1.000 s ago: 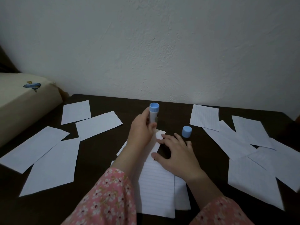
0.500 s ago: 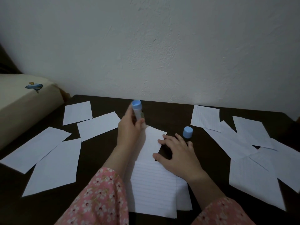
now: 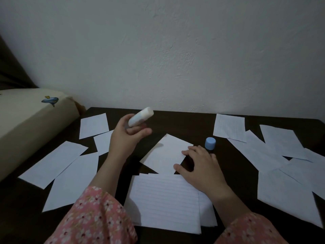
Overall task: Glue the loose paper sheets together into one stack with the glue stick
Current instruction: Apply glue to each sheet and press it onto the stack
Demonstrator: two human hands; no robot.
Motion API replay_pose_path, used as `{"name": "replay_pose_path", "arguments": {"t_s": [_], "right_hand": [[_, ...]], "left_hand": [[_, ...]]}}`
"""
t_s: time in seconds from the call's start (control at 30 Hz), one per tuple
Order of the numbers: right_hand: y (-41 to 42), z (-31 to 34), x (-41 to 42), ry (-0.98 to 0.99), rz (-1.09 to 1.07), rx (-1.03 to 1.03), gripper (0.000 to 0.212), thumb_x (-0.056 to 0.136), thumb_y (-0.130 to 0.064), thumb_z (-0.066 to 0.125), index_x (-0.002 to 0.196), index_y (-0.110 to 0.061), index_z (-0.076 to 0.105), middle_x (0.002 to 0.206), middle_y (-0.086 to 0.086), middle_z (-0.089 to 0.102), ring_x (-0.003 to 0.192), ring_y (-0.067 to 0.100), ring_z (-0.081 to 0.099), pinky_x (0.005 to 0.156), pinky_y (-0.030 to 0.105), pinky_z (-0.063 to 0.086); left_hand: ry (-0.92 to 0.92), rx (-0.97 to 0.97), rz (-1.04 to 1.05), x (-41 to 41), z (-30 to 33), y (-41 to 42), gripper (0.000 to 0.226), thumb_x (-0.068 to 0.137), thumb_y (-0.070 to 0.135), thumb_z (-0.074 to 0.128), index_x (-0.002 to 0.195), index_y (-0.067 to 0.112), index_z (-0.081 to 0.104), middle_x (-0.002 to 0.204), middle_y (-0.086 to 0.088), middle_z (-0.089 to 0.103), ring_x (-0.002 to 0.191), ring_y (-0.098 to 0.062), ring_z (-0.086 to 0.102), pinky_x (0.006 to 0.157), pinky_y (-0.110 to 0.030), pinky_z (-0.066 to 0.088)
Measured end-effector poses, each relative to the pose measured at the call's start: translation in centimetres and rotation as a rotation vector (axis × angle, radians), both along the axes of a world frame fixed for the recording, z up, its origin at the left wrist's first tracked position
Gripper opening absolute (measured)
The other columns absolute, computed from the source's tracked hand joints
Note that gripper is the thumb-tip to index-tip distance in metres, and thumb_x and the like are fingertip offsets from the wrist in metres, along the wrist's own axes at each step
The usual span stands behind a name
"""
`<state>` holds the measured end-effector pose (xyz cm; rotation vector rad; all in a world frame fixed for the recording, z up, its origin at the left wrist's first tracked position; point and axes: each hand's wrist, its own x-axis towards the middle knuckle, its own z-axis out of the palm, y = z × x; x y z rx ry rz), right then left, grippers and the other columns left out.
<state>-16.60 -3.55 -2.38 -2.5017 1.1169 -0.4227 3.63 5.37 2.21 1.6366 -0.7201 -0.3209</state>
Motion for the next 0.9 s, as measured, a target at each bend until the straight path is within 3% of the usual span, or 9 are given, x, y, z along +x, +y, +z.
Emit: {"name": "replay_pose_path", "arguments": {"t_s": [0.1,0.17,0.23,0.43,0.67,0.73,0.8,0.9], "right_hand": [[0.3,0.2,-0.1,-0.045,-0.047,0.033,0.057,0.082,-0.064,0.057,0.128,-0.031,0.051,0.132,-0.010,0.042,0.130,0.011,0.034,0.115,0.041,0.025],[0.5,0.5,0.0,-0.056,-0.088,0.081,0.058,0.079,-0.064,0.061,0.125,-0.029,0.052,0.125,-0.009,0.041,0.125,0.014,0.037,0.110,0.037,0.035],[0.7,0.8,0.3,-0.045,-0.124,0.109,0.061,0.077,-0.065,0.062,0.124,-0.027,0.053,0.124,-0.008,0.041,0.124,0.018,0.039,0.105,0.035,0.039],[1.6,1.7,1.9,0.145,-0.221,0.014,0.060,0.082,-0.069,0.052,0.121,-0.022,0.052,0.122,0.002,0.043,0.116,0.019,0.046,0.110,0.046,0.029],[2.2,1.4,2.0,0.178,-0.248,-0.023,0.058,0.086,-0.068,0.046,0.119,-0.020,0.051,0.124,0.005,0.043,0.118,0.021,0.043,0.107,0.046,0.028],[2.3,1.3,2.0,0.184,-0.253,-0.038,0.059,0.086,-0.068,0.045,0.120,-0.020,0.051,0.125,0.006,0.042,0.118,0.021,0.043,0.105,0.046,0.029],[2.5,1.3,1.9,0.186,-0.255,-0.058,0.059,0.086,-0.068,0.044,0.120,-0.020,0.050,0.125,0.006,0.042,0.117,0.022,0.041,0.104,0.044,0.030],[2.3,1.2,1.3,0.102,-0.228,-0.075,0.057,0.086,-0.067,0.046,0.122,-0.023,0.051,0.125,0.003,0.041,0.118,0.020,0.040,0.104,0.043,0.031]], "left_hand": [[-0.061,0.103,0.067,0.5,-0.5,0.6,0.044,0.077,0.025,0.077,0.113,0.034,0.054,0.104,0.009,0.059,0.087,-0.009,0.063,0.063,-0.016,0.047],[-0.159,0.196,0.092,0.4,-0.9,0.9,0.042,0.081,0.034,0.072,0.119,0.029,0.056,0.097,0.010,0.057,0.079,-0.007,0.056,0.060,-0.015,0.040],[-0.230,0.263,0.096,0.4,-1.3,0.9,0.049,0.082,0.045,0.066,0.126,0.024,0.057,0.104,0.004,0.058,0.080,-0.009,0.050,0.063,-0.019,0.037],[-0.169,0.318,0.082,0.7,-2.2,0.9,0.047,0.087,0.043,0.062,0.127,0.020,0.056,0.127,-0.002,0.060,0.107,-0.015,0.055,0.078,-0.024,0.041],[-0.185,0.312,0.125,-0.1,-2.4,0.5,0.051,0.083,0.040,0.068,0.127,0.016,0.057,0.128,-0.005,0.060,0.112,-0.020,0.056,0.088,-0.029,0.041],[-0.183,0.303,0.128,-0.3,-2.7,0.7,0.058,0.079,0.042,0.072,0.129,0.018,0.054,0.129,-0.004,0.059,0.107,-0.017,0.057,0.085,-0.030,0.043],[-0.219,0.244,0.171,-0.9,-2.7,1.0,0.068,0.074,0.045,0.076,0.131,0.021,0.050,0.124,-0.002,0.056,0.094,-0.010,0.056,0.073,-0.023,0.044],[-0.420,0.081,0.242,-2.8,-1.6,1.4,0.055,0.075,0.042,0.076,0.118,0.019,0.051,0.109,0.002,0.051,0.086,-0.007,0.050,0.065,-0.014,0.039]]}}
